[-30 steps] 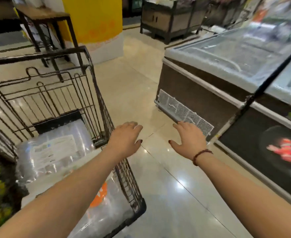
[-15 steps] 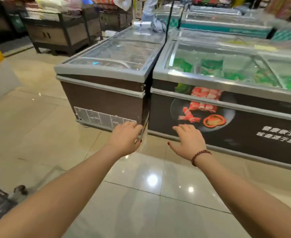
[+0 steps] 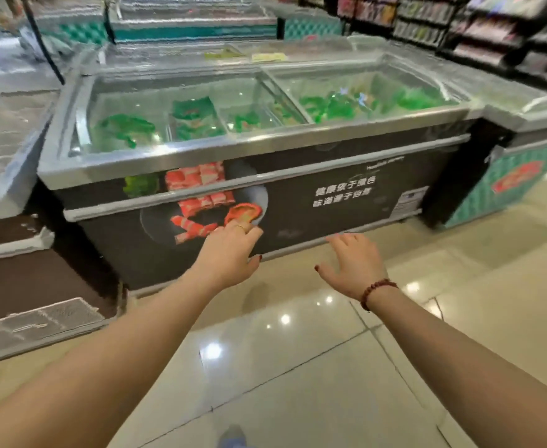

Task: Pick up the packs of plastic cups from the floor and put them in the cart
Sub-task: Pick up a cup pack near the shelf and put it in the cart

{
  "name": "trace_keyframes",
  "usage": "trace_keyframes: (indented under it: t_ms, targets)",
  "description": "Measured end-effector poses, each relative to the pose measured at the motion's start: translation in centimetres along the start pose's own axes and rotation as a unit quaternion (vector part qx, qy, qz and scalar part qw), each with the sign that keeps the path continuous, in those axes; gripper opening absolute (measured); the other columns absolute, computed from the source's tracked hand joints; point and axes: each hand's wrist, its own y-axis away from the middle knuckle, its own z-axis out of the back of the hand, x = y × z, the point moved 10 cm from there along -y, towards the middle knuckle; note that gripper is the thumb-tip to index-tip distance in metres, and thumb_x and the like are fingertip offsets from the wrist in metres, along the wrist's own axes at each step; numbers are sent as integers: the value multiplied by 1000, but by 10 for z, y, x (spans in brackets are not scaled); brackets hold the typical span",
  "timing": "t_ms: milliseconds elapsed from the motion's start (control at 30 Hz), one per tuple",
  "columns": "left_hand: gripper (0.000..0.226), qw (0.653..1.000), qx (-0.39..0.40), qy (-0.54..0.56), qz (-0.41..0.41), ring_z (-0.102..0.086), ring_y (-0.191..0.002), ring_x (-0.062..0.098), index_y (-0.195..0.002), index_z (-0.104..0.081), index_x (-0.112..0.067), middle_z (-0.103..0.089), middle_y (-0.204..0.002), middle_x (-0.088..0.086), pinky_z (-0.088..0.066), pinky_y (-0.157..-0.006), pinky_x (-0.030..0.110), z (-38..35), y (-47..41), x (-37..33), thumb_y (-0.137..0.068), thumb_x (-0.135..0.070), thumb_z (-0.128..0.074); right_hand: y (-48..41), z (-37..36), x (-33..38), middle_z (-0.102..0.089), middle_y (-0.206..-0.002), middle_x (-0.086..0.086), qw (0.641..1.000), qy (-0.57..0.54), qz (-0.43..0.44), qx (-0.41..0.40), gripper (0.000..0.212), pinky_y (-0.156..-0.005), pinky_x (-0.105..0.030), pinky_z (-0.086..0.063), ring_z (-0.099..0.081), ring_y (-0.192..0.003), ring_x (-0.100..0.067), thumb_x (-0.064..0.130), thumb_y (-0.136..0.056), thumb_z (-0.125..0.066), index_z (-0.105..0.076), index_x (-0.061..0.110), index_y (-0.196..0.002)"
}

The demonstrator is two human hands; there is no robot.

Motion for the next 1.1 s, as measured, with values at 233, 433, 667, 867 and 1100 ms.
trace_keyframes:
  t_ms: [233, 433, 667, 867, 1100]
  targets:
    - [52, 987, -7, 26, -157, -49, -124, 26, -138, -48, -17, -52, -138, 5, -46, -94, 38, -11, -160, -86, -91, -37, -55, -29, 12, -138, -47, -144, 0, 987, 19, -161, -10, 64, -109, -36, -34, -40, -133, -23, 55, -90, -53, -40, 23, -144]
    - [48, 961, 5, 15, -276, -47, -128, 23, -137, -47, -19, -51, -139, 3, -44, -101, 36, -12, -283, -156, -93, -39, -53, -46, 27, -236, -44, -148, 3, 950, -11, -310, -22, 63, -109, -35, -32, -35, -137, -22, 53, -92, -51, -38, 24, -146]
    - [48, 922, 12, 16, -386, -51, -121, 26, -133, -49, -16, -55, -132, 5, -49, -94, 41, -26, -364, -249, -93, -41, -52, -36, 29, -326, -46, -146, 2, 906, -30, -421, -34, 62, -109, -35, -32, -36, -137, -22, 51, -91, -53, -40, 23, -145]
    - [54, 891, 23, 13, -454, -48, -126, 24, -142, -42, -20, -52, -137, 4, -43, -98, 35, -48, -415, -356, -94, -43, -49, -17, 10, -420, -45, -146, 3, 872, -43, -487, -26, 62, -108, -34, -30, -35, -137, -21, 51, -91, -52, -40, 24, -145]
    - [52, 858, 37, -9, -512, -47, -127, 22, -142, -42, -21, -50, -140, 2, -44, -100, 36, -57, -469, -493, -95, -42, -50, 5, 11, -539, -44, -147, 3, 845, -51, -531, -28, 60, -109, -33, -29, -35, -136, -21, 50, -92, -51, -40, 23, -144]
